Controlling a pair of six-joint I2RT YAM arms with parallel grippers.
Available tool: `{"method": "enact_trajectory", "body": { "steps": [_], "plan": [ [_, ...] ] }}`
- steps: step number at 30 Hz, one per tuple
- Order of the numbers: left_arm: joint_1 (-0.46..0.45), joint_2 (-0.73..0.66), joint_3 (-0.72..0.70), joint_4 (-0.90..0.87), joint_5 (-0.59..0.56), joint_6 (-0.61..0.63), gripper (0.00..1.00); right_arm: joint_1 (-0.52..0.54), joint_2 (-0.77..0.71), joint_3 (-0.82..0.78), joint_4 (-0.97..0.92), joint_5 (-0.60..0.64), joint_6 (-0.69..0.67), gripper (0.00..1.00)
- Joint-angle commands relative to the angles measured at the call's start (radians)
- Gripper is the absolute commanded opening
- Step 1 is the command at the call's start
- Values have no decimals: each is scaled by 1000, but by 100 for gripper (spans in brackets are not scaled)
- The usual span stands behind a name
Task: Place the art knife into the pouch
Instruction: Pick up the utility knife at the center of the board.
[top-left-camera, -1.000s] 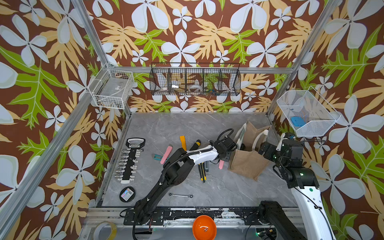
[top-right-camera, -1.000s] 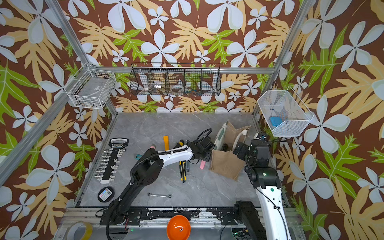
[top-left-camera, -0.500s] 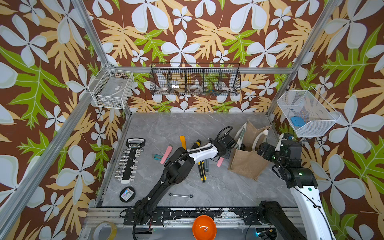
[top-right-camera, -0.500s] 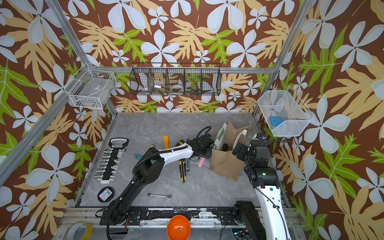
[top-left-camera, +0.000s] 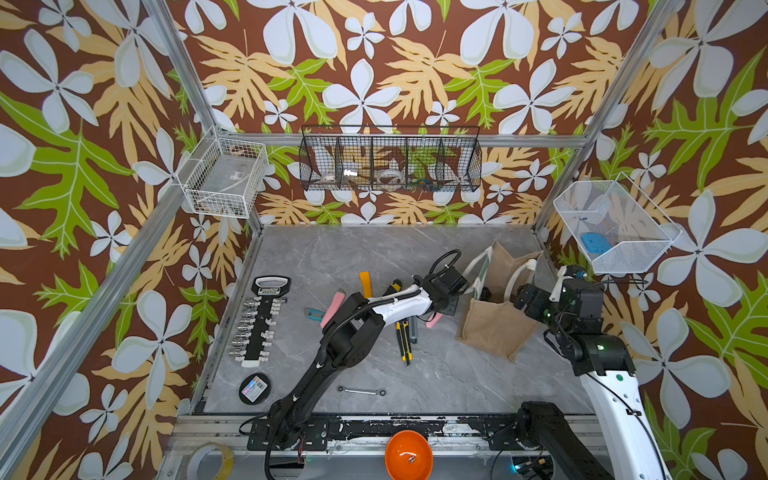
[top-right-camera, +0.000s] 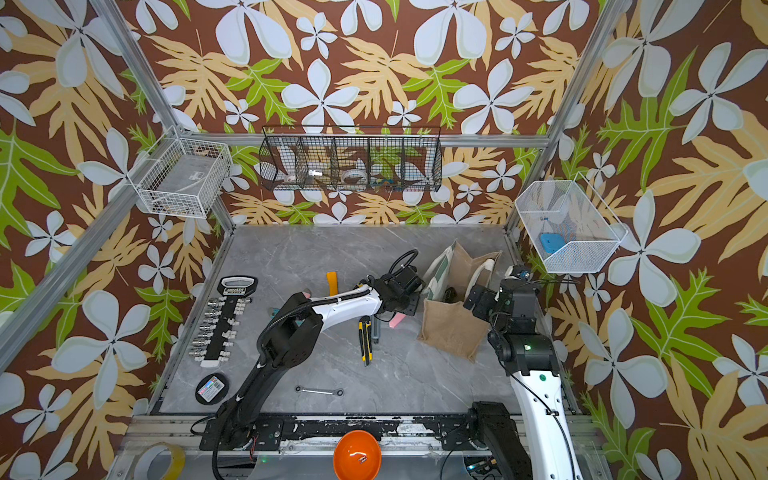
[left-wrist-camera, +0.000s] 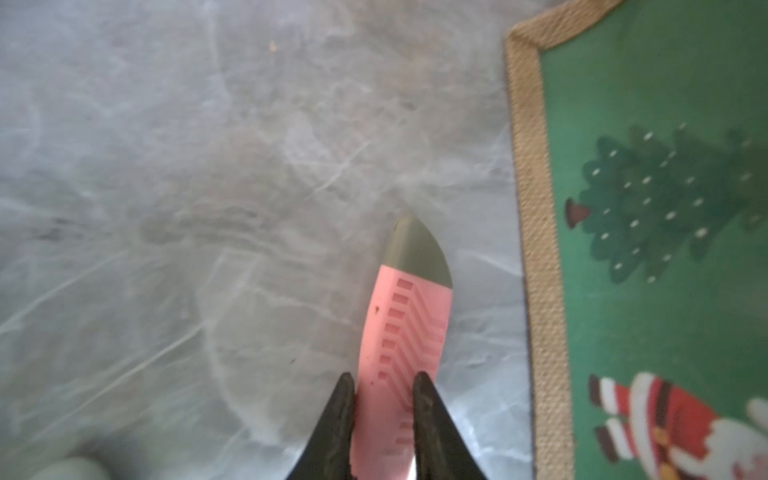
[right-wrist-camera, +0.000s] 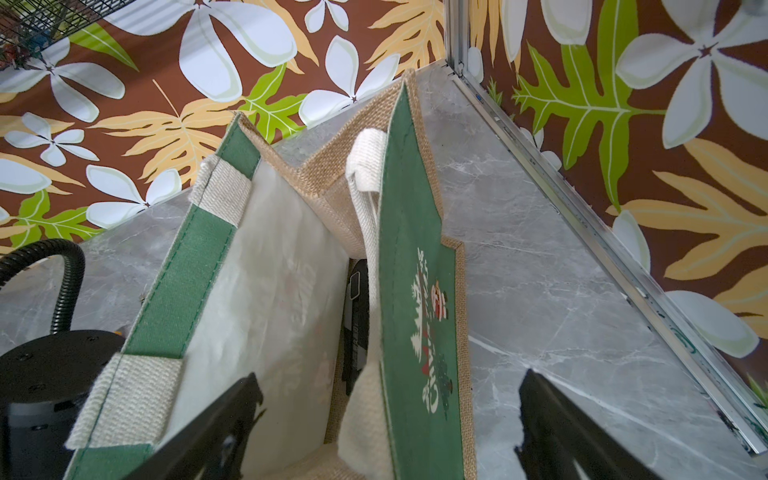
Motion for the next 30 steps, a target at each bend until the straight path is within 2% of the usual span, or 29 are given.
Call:
{"method": "enact_trajectory", "body": {
  "steps": [1, 5, 11, 17, 20, 25, 30],
  "plan": [
    [4, -6, 0, -33, -16, 23, 29, 1, 2, -1, 19, -3, 4, 97],
    [4, 16, 23, -50, -11, 31, 34, 0, 4, -2, 25, -15, 8, 97],
    [4, 41, 47, -57, -17, 32, 48, 0, 5, 0, 28, -19, 12, 97],
    [3, 69, 86, -71, -25, 45, 51, 0, 6, 1, 28, -20, 12, 97],
    [6, 81, 109, -73, -27, 47, 49, 0, 6, 0, 28, -20, 12, 97],
    [7, 103, 138, -85, -27, 53, 36, 1, 4, 2, 26, -15, 8, 97],
    [7, 64, 77, -40, -60, 79, 28, 1, 8, 3, 26, -11, 6, 97]
  ]
}}
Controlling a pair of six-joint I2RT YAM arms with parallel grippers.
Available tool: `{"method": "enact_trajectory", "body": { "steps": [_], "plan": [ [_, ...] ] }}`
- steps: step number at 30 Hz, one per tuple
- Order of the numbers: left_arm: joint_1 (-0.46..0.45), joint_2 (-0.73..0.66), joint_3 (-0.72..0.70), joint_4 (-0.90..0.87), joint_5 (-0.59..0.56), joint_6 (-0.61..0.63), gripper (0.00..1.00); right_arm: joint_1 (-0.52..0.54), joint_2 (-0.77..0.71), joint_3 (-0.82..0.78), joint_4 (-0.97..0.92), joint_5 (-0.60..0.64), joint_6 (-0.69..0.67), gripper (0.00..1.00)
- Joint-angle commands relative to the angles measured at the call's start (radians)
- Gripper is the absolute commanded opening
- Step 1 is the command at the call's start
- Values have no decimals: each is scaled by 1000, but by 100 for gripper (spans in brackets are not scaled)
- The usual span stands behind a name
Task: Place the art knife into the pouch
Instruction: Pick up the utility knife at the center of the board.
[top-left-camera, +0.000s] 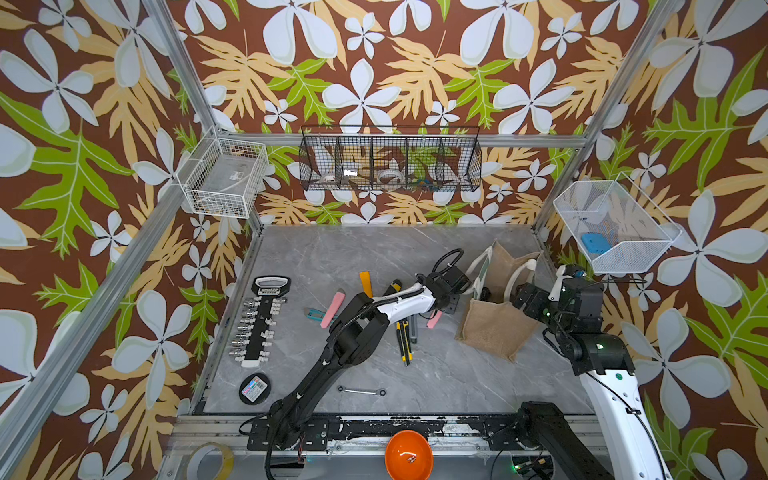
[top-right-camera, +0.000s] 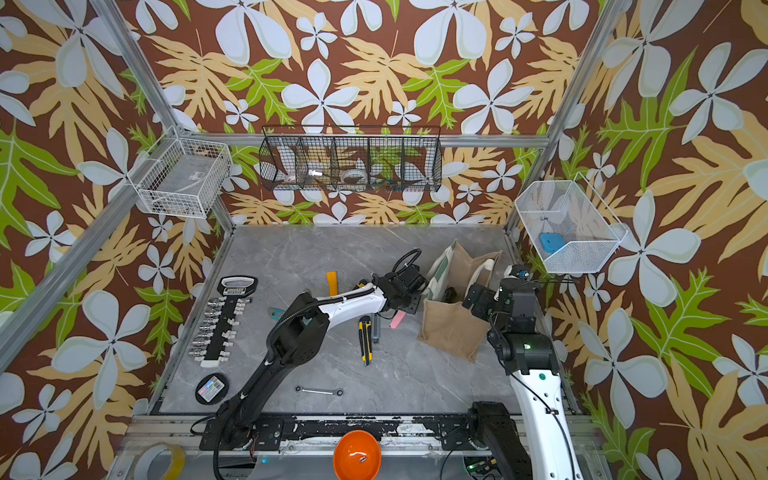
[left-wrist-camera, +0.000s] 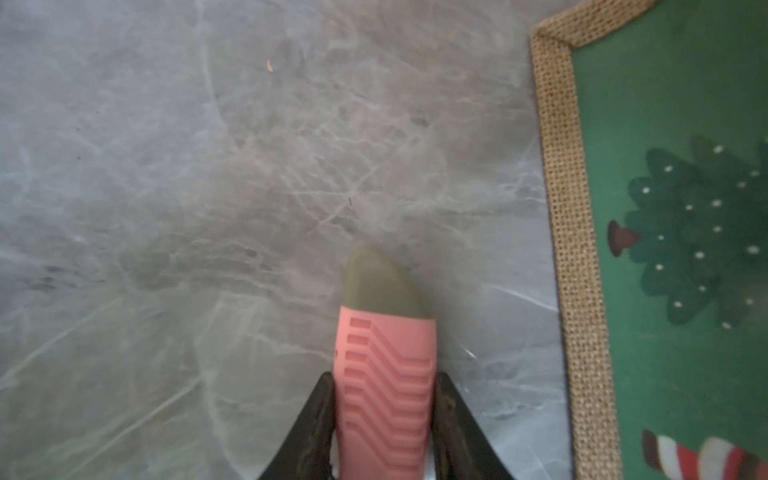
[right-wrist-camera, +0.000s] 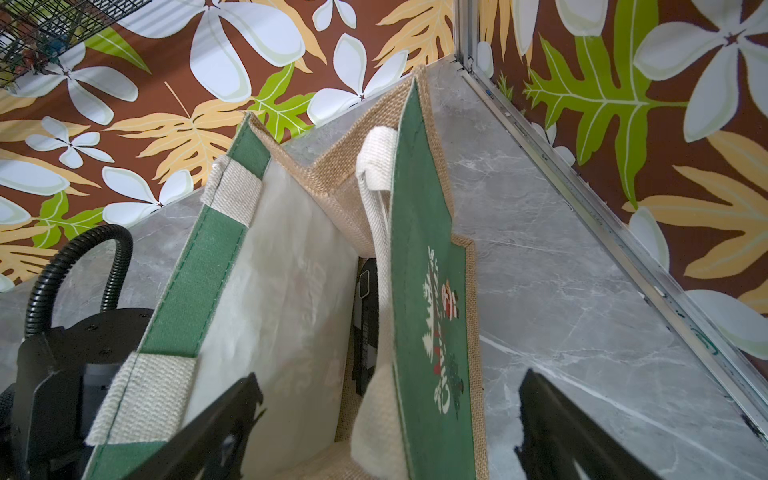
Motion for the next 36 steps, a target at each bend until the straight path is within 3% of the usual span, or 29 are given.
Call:
{"method": "enact_trajectory", "body": {
  "steps": [1, 6, 11, 22, 36],
  "plan": [
    [3, -25, -35, -11, -37, 26, 28, 0, 4, 3, 21, 11, -3, 97],
    [8, -128, -167, 83, -83, 55, 27, 0, 15, 7, 22, 3, 3, 97],
    [31, -180, -209, 92, -81, 60, 27, 1, 20, 19, 32, -5, 6, 97],
    [38, -214, -209, 74, -48, 47, 27, 1, 44, 20, 43, -14, 21, 97],
    [39, -380, -153, 31, -74, 75, 27, 1, 28, 59, 33, 34, 7, 96]
  ]
}}
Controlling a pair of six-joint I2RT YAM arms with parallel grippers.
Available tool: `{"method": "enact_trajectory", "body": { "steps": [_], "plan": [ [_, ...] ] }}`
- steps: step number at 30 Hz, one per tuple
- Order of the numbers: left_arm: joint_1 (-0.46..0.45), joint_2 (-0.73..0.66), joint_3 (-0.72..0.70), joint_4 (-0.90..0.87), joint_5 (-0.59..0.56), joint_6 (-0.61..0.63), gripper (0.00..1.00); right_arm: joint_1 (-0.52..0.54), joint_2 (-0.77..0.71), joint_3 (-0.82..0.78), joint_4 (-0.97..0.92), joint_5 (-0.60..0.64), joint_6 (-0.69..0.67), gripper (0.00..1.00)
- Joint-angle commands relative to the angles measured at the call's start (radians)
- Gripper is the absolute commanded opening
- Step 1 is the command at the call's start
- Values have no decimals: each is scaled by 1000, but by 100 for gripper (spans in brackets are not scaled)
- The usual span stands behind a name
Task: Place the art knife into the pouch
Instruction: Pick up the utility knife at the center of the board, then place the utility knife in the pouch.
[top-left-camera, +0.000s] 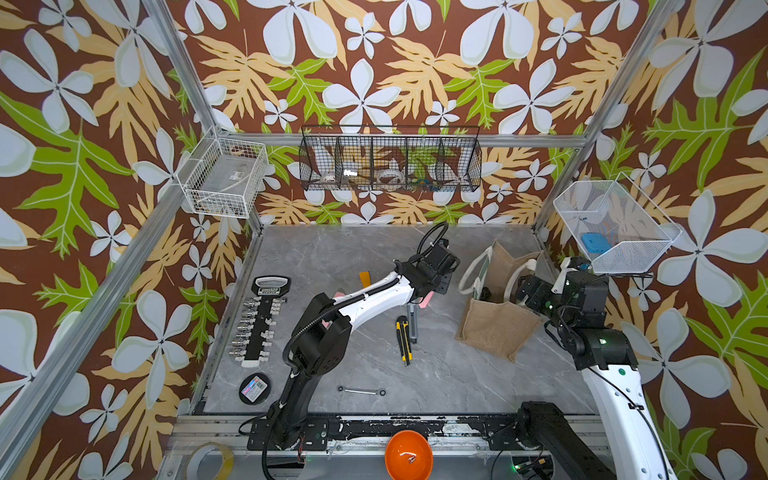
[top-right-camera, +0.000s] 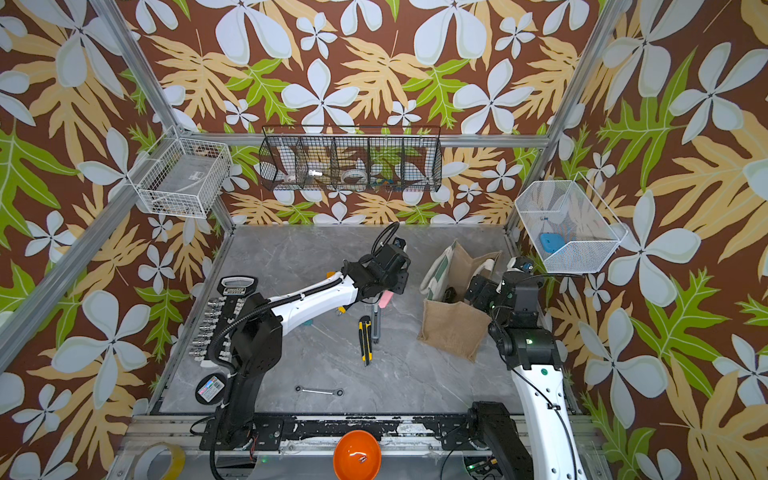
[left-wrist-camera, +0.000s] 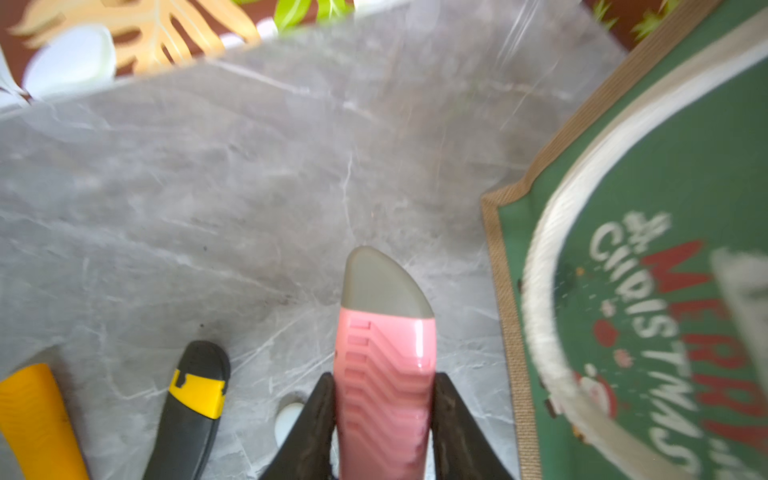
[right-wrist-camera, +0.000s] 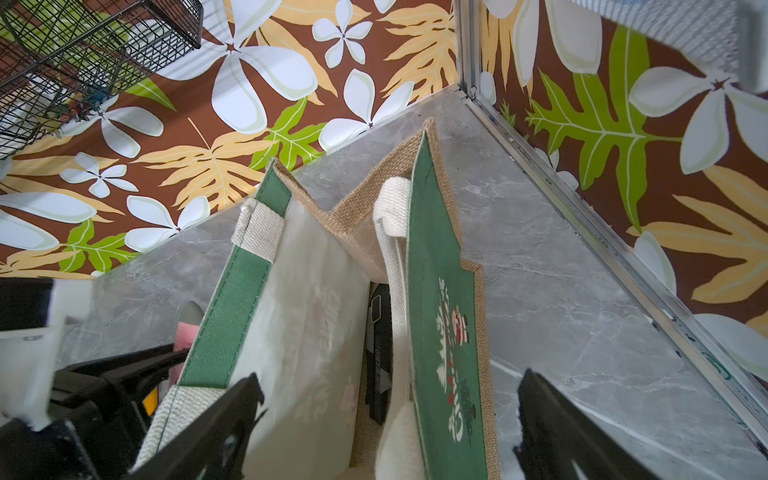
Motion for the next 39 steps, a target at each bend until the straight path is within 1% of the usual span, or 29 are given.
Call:
{"method": "enact_trajectory", "body": {
  "steps": [1, 6, 9, 15, 21, 26, 32, 35, 39],
  "plan": [
    [2, -35, 19, -25, 5, 0, 27, 1, -9, 2, 3, 33, -7, 96],
    [-10, -97, 36, -25, 8, 2, 26, 1, -49, -15, 9, 102, 4, 96],
    [-21, -117, 74, -42, 11, 11, 26, 1, -66, -15, 8, 107, 1, 96],
    [-66, -119, 199, -80, 0, 41, 26, 0, -77, -16, -7, 95, -5, 96],
    [-104, -93, 328, -89, 50, 46, 24, 0, -84, -10, -21, 91, -20, 96],
    [-152, -73, 365, 4, 162, 53, 24, 0, -95, -13, -19, 28, -36, 96],
    [-162, 5, 461, 42, 228, 34, 22, 0, -110, -3, -25, -69, -73, 96],
    [-162, 29, 460, 84, 240, 31, 22, 1, -123, -2, -28, -121, -93, 97],
    [-163, 54, 455, 147, 287, 13, 22, 1, -130, -6, -34, -176, -107, 97]
  ]
}}
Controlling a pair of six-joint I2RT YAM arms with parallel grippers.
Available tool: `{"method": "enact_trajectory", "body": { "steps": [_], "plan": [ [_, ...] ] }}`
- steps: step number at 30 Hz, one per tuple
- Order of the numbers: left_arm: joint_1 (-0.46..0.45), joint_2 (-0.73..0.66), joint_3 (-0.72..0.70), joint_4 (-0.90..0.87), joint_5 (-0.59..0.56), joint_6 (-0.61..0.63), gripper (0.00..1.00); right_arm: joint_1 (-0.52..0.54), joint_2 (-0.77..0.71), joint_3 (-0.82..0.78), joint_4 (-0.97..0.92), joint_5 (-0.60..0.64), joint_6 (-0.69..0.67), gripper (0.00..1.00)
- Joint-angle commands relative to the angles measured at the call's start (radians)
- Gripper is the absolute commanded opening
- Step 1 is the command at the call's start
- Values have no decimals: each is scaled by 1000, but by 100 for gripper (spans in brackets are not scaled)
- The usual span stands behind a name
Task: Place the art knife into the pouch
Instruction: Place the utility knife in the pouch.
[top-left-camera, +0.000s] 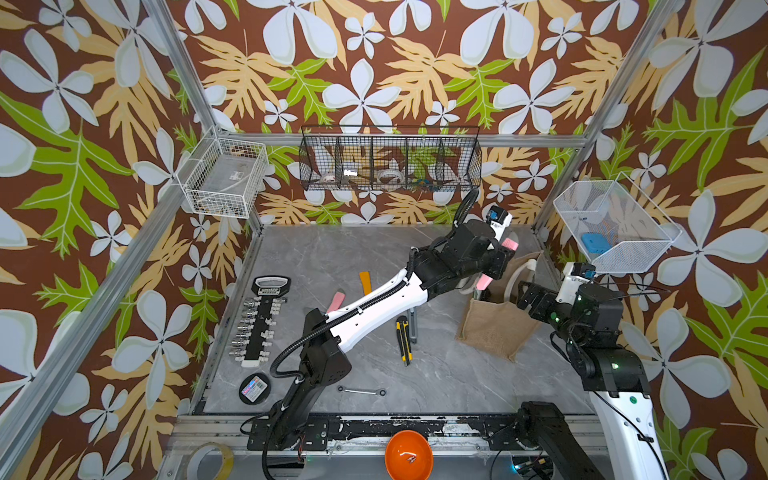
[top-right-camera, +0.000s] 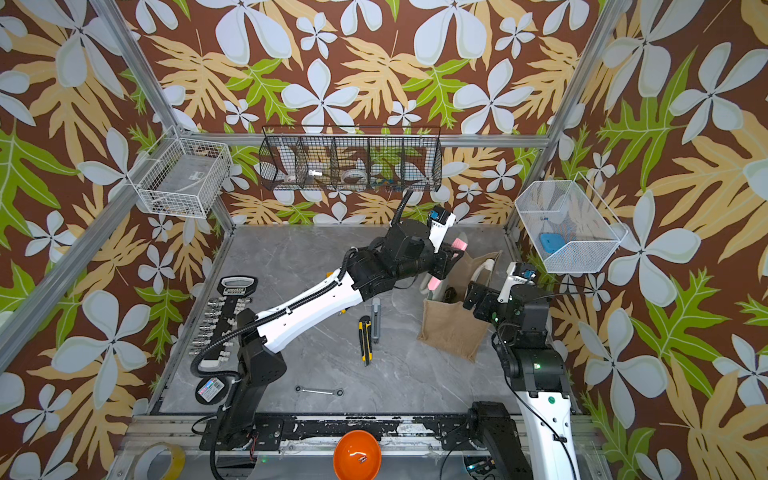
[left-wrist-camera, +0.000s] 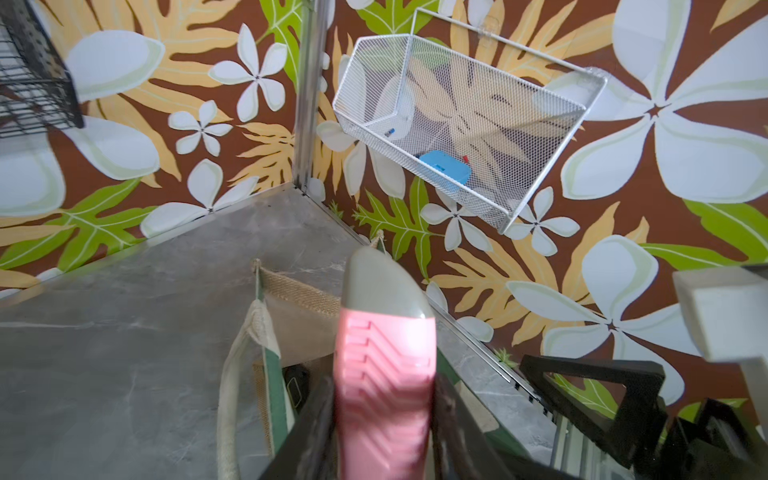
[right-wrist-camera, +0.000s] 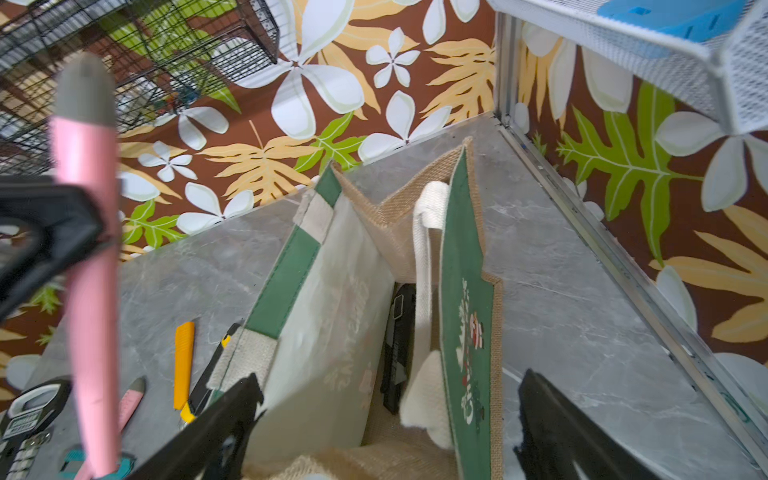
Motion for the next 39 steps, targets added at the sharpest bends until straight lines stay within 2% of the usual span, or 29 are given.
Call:
{"method": "enact_trajectory", "body": {
  "steps": [1, 10, 24, 25, 28, 30, 35, 39],
  "plan": [
    [-1, 11, -6, 109, 61, -22, 21, 1, -3, 1, -9, -67, -26, 97],
    [-1, 83, -35, 219, 114, -45, 21, 1, -30, 15, -48, -37, -34, 97],
    [-2, 171, -47, 137, 75, -20, 26, 0, -31, -11, -80, 45, -39, 97],
    [-1, 174, -46, 130, 69, -19, 31, 0, -29, -14, -74, 43, -38, 97],
    [-2, 179, -18, 86, 55, -7, 56, 1, -22, -16, -65, 34, -33, 97],
    [-1, 170, -3, 63, 40, 0, 66, 1, -15, -15, -66, 35, -33, 97],
    [-1, 101, -51, 52, -22, 20, 72, 1, -3, -11, -66, 40, -30, 97],
    [0, 76, -58, -22, -143, 22, 78, 1, -2, -10, -61, 40, -29, 97]
  ]
}}
